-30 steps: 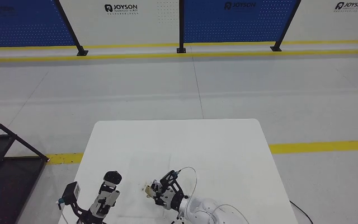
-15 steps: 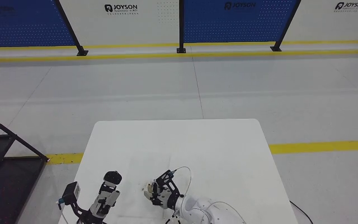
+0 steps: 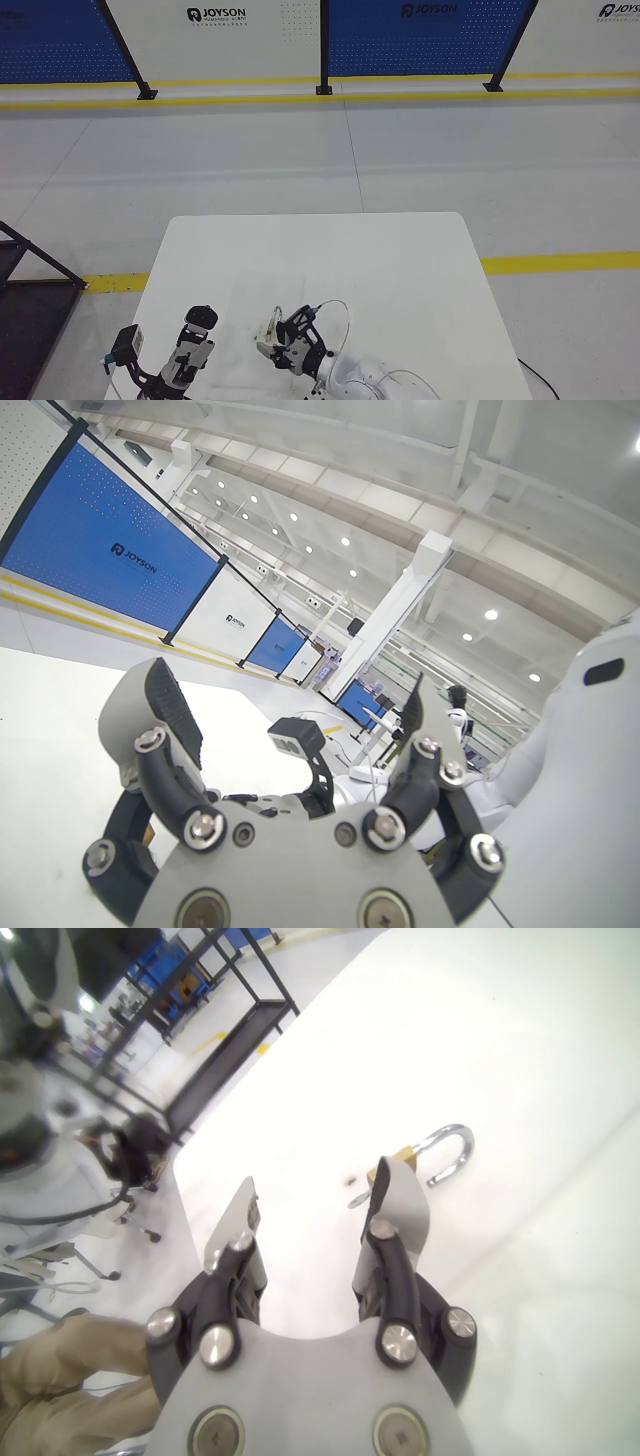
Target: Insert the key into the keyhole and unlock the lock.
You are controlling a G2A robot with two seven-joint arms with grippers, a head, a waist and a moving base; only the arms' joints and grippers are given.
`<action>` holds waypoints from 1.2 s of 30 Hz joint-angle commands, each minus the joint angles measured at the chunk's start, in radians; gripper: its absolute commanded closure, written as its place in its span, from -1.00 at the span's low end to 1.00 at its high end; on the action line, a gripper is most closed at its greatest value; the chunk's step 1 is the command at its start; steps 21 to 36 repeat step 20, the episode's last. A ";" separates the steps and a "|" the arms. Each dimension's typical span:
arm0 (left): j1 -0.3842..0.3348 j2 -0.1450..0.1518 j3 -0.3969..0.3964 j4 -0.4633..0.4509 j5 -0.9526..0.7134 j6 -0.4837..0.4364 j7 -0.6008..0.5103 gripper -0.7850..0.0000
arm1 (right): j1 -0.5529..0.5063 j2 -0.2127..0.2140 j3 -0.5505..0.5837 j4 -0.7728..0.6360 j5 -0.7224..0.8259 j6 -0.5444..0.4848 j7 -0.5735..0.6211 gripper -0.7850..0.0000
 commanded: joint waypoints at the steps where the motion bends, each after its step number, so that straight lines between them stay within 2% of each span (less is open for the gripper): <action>1: 0.000 0.000 0.000 0.000 0.000 0.000 0.000 -1.00 | -0.028 0.011 0.014 -0.040 -0.028 -0.003 -0.017 -0.62; 3: 0.000 0.000 0.000 0.000 0.000 0.000 0.000 -1.00 | -0.066 0.026 0.034 -0.092 -0.063 -0.011 -0.039 -0.69; 4: 0.000 0.000 0.000 0.000 0.000 0.000 0.000 -1.00 | -0.087 0.034 0.048 -0.121 -0.078 -0.018 -0.051 -0.80; 5: 0.000 0.000 0.000 0.000 0.000 0.000 0.000 -1.00 | -0.110 0.042 0.063 -0.149 -0.090 -0.024 -0.062 -1.00; 10: 0.000 0.000 0.000 0.000 0.000 0.000 0.000 -1.00 | -0.210 0.079 0.133 -0.277 -0.151 -0.066 -0.123 -1.00; 36: 0.000 0.000 0.000 0.000 0.000 0.000 0.000 -1.00 | -0.210 0.079 0.133 -0.277 -0.151 -0.066 -0.123 -1.00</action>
